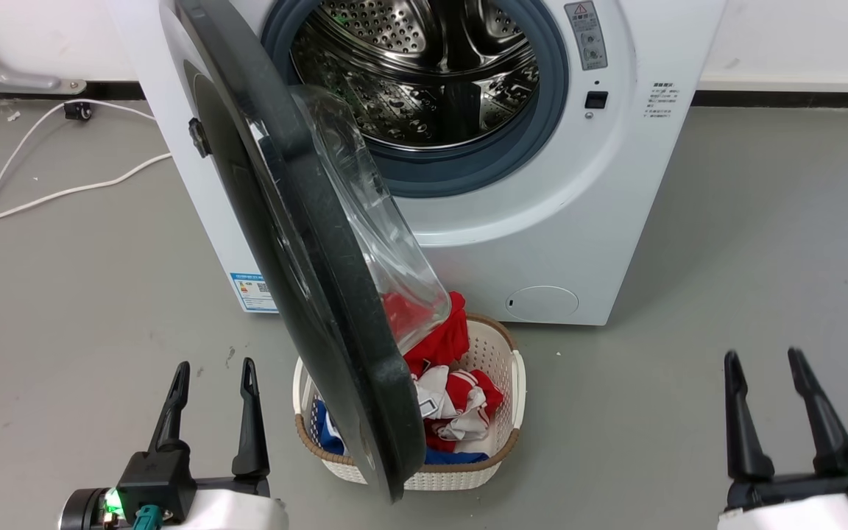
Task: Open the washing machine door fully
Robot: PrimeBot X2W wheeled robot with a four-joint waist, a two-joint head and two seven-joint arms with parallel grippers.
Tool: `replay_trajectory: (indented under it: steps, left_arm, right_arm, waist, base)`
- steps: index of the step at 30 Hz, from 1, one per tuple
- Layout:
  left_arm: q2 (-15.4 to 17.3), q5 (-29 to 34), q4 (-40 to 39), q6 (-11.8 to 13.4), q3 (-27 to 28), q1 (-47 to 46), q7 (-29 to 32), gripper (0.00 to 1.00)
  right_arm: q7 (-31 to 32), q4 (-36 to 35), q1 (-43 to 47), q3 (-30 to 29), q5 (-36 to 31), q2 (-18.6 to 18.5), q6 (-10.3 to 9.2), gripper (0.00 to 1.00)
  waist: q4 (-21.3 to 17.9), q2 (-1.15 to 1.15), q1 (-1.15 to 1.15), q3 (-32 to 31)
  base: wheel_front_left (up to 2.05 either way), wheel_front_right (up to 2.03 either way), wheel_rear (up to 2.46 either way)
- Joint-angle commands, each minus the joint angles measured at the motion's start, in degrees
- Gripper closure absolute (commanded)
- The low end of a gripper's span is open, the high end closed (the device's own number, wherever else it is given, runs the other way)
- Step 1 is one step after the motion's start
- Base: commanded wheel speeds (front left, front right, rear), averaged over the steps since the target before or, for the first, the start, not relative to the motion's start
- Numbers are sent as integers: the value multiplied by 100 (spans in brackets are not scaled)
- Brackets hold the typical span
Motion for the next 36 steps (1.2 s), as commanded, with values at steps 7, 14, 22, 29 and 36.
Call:
replay_trajectory:
  steps: [7, 14, 22, 29, 36]
  left_arm:
    - [1, -9, 25, -11, -11, 73, -16, 0]
    - [1, -107, 51, 19, -17, 113, -16, 0]
    - [3, -308, -301, 104, 127, -5, -16, 100]
    - [1, -159, -1147, 159, 176, -259, -15, 100]
    - [0, 178, -2009, 46, -68, -540, -15, 100]
  right_arm:
    - [-13, 125, 295, -14, 29, 45, -1, 0]
    - [-12, 156, 364, 23, 62, 46, -1, 0]
    - [-13, 177, 311, 36, 52, 47, -1, 0]
    - [-13, 127, 338, -34, 39, 47, -1, 0]
    - [-13, 87, 378, -45, 20, 47, -1, 0]
  waist:
    - [-5, 0, 0, -24]
    - [-25, 0, 0, -29]
    - [-19, 0, 0, -59]
    - [20, 0, 0, -74]
    - [-6, 0, 0, -54]
  base:
    - [0, 0, 0]
    - [0, 0, 0]
    - [0, 0, 0]
    - [0, 0, 0]
    - [0, 0, 0]
